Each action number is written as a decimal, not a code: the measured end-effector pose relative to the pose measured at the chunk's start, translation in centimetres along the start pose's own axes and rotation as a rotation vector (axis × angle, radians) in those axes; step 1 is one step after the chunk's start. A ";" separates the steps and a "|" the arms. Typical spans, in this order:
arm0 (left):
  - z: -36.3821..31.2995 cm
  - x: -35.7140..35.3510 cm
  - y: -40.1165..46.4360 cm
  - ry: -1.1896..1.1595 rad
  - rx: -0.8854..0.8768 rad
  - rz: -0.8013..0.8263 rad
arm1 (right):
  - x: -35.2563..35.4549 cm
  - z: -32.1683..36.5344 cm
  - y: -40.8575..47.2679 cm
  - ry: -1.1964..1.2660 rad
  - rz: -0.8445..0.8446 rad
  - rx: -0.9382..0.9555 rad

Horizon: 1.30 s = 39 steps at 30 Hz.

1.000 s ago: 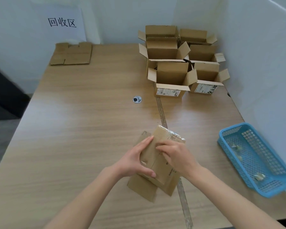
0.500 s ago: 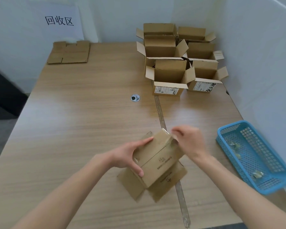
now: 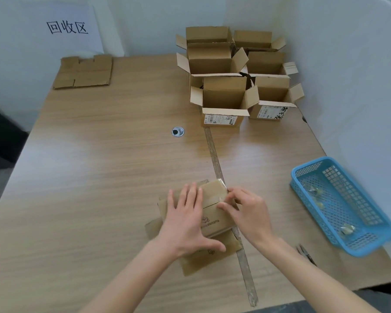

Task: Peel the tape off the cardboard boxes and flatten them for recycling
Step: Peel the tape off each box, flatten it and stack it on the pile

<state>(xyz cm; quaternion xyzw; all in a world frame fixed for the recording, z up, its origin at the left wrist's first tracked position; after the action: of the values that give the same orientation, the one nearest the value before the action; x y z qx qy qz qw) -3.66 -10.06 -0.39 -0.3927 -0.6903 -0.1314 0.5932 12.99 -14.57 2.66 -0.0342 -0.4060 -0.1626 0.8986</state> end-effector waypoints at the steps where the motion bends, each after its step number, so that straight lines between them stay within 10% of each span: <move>1: -0.3 -0.6 -0.1 0.052 0.018 -0.055 | 0.1 -0.3 0.2 0.011 -0.010 -0.023; 7: 0.7 0.3 0.9 0.099 -0.111 -0.201 | 2.0 -5.1 2.8 0.413 -0.081 -0.487; 14: 2.5 1.3 0.9 0.108 -0.251 -0.179 | 0.6 -2.3 1.9 0.230 0.204 -0.211; 28: 2.3 1.2 0.9 0.099 -0.243 -0.212 | 1.1 -2.6 -1.4 0.000 0.117 -0.235; 39: 2.6 1.3 1.4 0.057 -0.243 -0.225 | 1.2 -3.6 0.7 0.078 0.381 -0.050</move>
<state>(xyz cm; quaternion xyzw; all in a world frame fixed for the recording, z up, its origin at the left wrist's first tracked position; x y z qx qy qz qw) -4.51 -6.93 -0.25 -0.3780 -0.6919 -0.2904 0.5423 16.55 -14.94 1.19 -0.1266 -0.3531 -0.0009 0.9270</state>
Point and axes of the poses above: each hand's wrist, its own y-axis towards the middle knuckle, its own x-axis out of the back of the hand, z = x × y, the point moved 6 cm from there along y, towards the middle knuckle, and after that the axes turned 5 degrees about -x, right-handed, at the moved point
